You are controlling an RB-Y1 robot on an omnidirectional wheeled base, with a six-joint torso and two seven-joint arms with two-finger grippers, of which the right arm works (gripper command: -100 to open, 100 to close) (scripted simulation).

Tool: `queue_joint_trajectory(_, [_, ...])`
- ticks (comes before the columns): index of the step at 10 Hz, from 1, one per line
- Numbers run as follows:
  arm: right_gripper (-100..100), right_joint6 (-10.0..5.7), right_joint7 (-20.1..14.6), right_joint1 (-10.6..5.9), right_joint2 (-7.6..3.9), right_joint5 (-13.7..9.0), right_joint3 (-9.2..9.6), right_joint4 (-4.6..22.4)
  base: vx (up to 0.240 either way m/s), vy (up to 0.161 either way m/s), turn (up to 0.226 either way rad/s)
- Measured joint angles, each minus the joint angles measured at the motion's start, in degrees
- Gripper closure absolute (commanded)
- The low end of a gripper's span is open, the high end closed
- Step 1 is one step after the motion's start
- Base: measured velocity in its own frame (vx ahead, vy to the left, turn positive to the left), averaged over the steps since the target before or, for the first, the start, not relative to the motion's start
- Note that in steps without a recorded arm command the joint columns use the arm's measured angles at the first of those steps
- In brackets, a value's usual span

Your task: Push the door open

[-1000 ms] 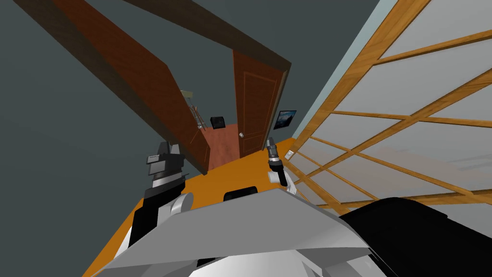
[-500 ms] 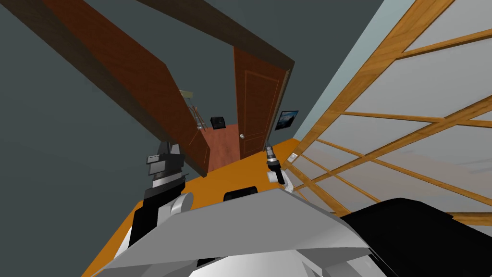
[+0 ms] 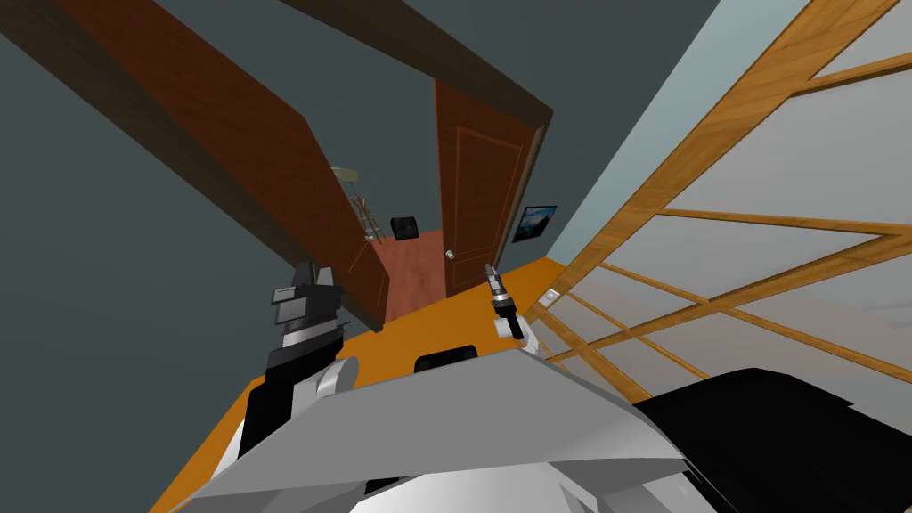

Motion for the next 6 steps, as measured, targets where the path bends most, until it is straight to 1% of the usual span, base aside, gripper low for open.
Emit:
queue_joint_trajectory(2, [-100,-1.03,2.7,-0.50,-0.22,0.9,-0.09,3.1,0.093,0.015,0.009])
queue_joint_trajectory(4, [-100,-1.63,5.4,-2.17,-0.58,1.8,-0.44,6.7,0.100,0.008,0.012])
queue_joint_trajectory(5, [-100,-1.93,6.6,-3.00,-0.95,2.2,-0.70,8.7,0.107,0.008,0.013])
queue_joint_trajectory(6, [-100,-2.21,7.9,-3.21,-1.03,2.7,-0.72,10.1,0.093,0.015,0.011])
